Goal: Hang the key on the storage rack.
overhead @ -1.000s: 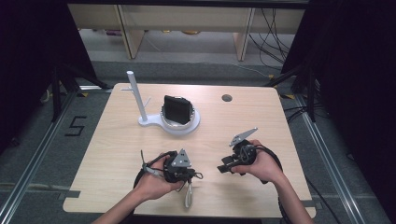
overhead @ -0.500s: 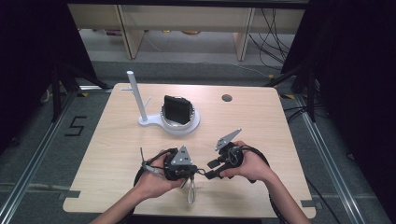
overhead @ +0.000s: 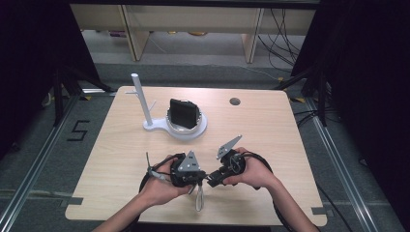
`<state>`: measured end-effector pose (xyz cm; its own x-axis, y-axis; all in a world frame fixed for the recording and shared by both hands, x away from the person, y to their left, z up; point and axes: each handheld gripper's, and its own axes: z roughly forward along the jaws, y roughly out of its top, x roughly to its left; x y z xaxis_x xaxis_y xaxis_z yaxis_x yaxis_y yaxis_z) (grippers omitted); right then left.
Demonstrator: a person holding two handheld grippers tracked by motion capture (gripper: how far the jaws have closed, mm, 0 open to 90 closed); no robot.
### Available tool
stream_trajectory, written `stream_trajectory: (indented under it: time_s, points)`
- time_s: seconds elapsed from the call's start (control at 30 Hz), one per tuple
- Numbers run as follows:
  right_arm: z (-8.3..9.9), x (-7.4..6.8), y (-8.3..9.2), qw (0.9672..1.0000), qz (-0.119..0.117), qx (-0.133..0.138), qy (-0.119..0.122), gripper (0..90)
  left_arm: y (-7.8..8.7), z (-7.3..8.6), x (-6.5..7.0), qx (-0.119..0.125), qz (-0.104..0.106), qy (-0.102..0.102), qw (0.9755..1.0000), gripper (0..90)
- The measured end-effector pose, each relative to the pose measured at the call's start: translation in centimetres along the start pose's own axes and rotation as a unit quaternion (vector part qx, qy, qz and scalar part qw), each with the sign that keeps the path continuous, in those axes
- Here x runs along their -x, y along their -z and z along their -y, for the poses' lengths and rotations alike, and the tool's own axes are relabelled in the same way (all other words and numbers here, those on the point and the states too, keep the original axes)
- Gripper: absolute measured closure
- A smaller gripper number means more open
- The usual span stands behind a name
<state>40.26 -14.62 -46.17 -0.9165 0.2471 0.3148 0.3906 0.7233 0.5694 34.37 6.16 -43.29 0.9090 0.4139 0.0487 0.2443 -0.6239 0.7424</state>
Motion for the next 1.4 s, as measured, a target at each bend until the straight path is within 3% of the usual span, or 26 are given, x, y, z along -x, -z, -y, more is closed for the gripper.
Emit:
stream_trajectory:
  time_s: [0.53,0.77,0.87,0.9,0.93,1.0,1.07,1.1,1.2,1.4]
  points:
    - [-0.2,0.1,1.2,0.9999,0.0,0.01,-0.009,66.8,-0.2,0.2,0.0,-0.003,0.0,-0.001,1.0,85.4]
    - [-0.6,-0.2,1.5,0.9997,0.006,0.002,0.022,68.3,-0.2,0.3,-0.3,0.001,0.008,0.008,0.9999,85.4]
    - [-0.8,-0.3,1.4,0.9994,-0.008,0.001,0.034,71.1,-0.2,0.3,-0.4,0.0,0.01,0.009,0.9999,85.3]
    - [-0.9,-0.4,1.5,0.9991,-0.008,-0.001,0.041,72.4,-0.3,0.4,-0.3,0.009,0.011,0.02,0.9997,85.3]
    - [-0.9,-0.5,1.6,0.9992,-0.009,-0.003,0.039,72.7,-0.2,0.4,-0.5,-0.003,0.014,0.007,0.9999,85.2]
    - [-0.9,-0.5,1.5,0.9988,-0.012,-0.005,0.048,73.4,-0.2,0.4,-0.6,-0.003,0.017,0.007,0.9998,85.1]
    - [-1.0,-0.6,1.5,0.9985,-0.015,-0.011,0.051,74.3,-0.4,0.5,-0.4,0.011,0.025,0.033,0.9991,85.0]
    - [-1.1,-0.6,1.5,0.9984,-0.013,-0.014,0.054,74.5,-0.3,0.5,-0.7,0.0,0.029,0.024,0.9993,85.0]
    - [-1.2,-0.6,1.5,0.998,-0.015,-0.016,0.059,74.5,-0.3,0.5,-0.6,0.007,0.029,0.033,0.999,85.1]
    - [-1.2,-0.6,1.4,0.9978,-0.008,-0.013,0.064,72.7,-0.1,0.4,-0.7,0.01,0.022,0.03,0.9992,85.3]
